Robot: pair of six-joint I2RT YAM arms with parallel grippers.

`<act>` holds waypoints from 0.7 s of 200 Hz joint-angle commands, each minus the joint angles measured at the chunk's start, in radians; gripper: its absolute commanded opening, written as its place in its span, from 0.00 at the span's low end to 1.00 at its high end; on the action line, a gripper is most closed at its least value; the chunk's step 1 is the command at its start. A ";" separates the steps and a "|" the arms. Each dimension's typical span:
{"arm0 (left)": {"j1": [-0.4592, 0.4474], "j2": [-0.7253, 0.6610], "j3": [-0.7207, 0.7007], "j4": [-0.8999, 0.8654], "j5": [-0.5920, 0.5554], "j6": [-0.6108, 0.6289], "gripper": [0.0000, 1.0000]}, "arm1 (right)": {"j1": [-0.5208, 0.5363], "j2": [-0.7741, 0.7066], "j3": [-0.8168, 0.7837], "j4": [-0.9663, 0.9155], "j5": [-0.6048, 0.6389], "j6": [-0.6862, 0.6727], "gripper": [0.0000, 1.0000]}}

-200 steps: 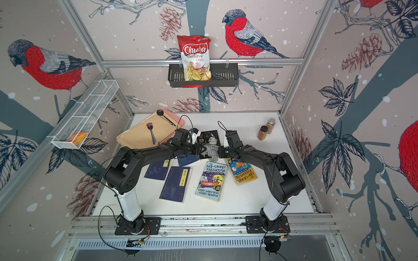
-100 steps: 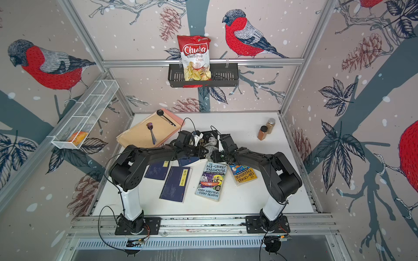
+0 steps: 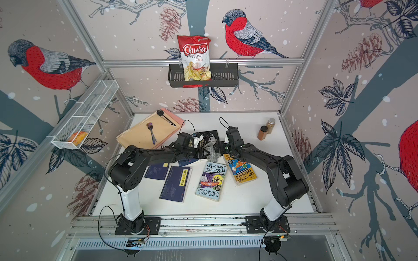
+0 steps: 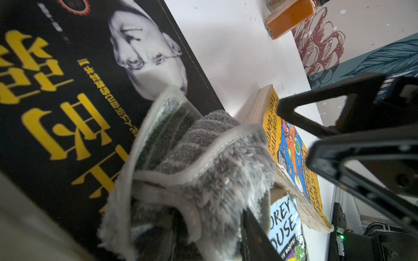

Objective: Wipe the cover of the book
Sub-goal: Wipe the dirt from the cover of the book.

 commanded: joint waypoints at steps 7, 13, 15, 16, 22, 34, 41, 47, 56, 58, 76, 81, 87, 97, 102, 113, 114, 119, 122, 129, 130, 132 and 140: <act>-0.003 -0.048 -0.018 0.072 0.054 0.001 0.48 | 0.009 0.026 0.012 0.045 -0.021 0.074 0.73; -0.002 -0.059 -0.020 0.067 0.063 0.002 0.49 | 0.010 0.027 0.012 0.045 -0.018 0.077 0.73; -0.002 -0.063 -0.020 0.066 0.066 0.004 0.50 | 0.010 0.028 0.012 0.046 -0.017 0.078 0.73; -0.003 -0.065 -0.020 0.065 0.068 0.004 0.51 | 0.011 0.028 0.012 0.046 -0.016 0.079 0.73; -0.001 -0.074 -0.022 0.060 0.076 0.005 0.53 | 0.012 0.026 0.010 0.046 -0.014 0.082 0.73; -0.001 -0.089 -0.017 0.037 0.095 0.015 0.55 | 0.012 0.022 0.012 0.043 -0.004 0.085 0.74; 0.000 -0.095 -0.011 0.017 0.103 0.022 0.55 | 0.015 0.020 0.014 0.039 0.006 0.085 0.74; 0.000 -0.099 -0.008 -0.003 0.106 0.028 0.55 | 0.018 0.018 0.019 0.032 0.016 0.083 0.74; -0.001 -0.110 -0.006 -0.023 0.101 0.034 0.55 | 0.023 0.020 0.026 0.023 0.028 0.081 0.75; -0.001 -0.111 -0.006 -0.027 0.099 0.035 0.55 | 0.025 0.020 0.029 0.021 0.032 0.079 0.75; 0.002 -0.130 -0.012 -0.067 0.077 0.048 0.55 | 0.039 0.032 0.048 0.005 0.054 0.072 0.75; 0.003 -0.135 -0.015 -0.079 0.068 0.051 0.55 | 0.044 0.037 0.055 -0.001 0.065 0.071 0.75; 0.005 -0.141 -0.018 -0.093 0.054 0.054 0.56 | 0.051 0.045 0.065 -0.010 0.076 0.070 0.76; 0.009 -0.149 -0.022 -0.119 0.017 0.061 0.56 | 0.063 0.056 0.076 -0.019 0.088 0.069 0.76; 0.011 -0.152 -0.022 -0.133 -0.005 0.066 0.56 | 0.068 0.060 0.080 -0.019 0.093 0.070 0.76; 0.016 -0.158 -0.044 -0.160 -0.045 0.081 0.56 | 0.077 0.070 0.087 -0.019 0.097 0.075 0.78; 0.016 -0.160 -0.047 -0.160 -0.049 0.081 0.56 | 0.078 0.071 0.087 -0.019 0.098 0.075 0.78; 0.017 -0.168 -0.059 -0.160 -0.061 0.081 0.56 | 0.083 0.074 0.088 -0.019 0.102 0.077 0.78; 0.020 -0.175 -0.068 -0.156 -0.066 0.080 0.56 | 0.085 0.077 0.090 -0.020 0.105 0.079 0.79; 0.026 -0.190 -0.089 -0.143 -0.075 0.077 0.56 | 0.092 0.082 0.091 -0.022 0.111 0.081 0.79; 0.027 -0.192 -0.092 -0.141 -0.075 0.076 0.56 | 0.092 0.083 0.091 -0.023 0.112 0.081 0.79; 0.028 -0.198 -0.098 -0.138 -0.078 0.075 0.56 | 0.093 0.084 0.090 -0.022 0.114 0.081 0.79; 0.037 -0.219 -0.121 -0.127 -0.090 0.069 0.56 | 0.100 0.088 0.090 -0.024 0.122 0.084 0.79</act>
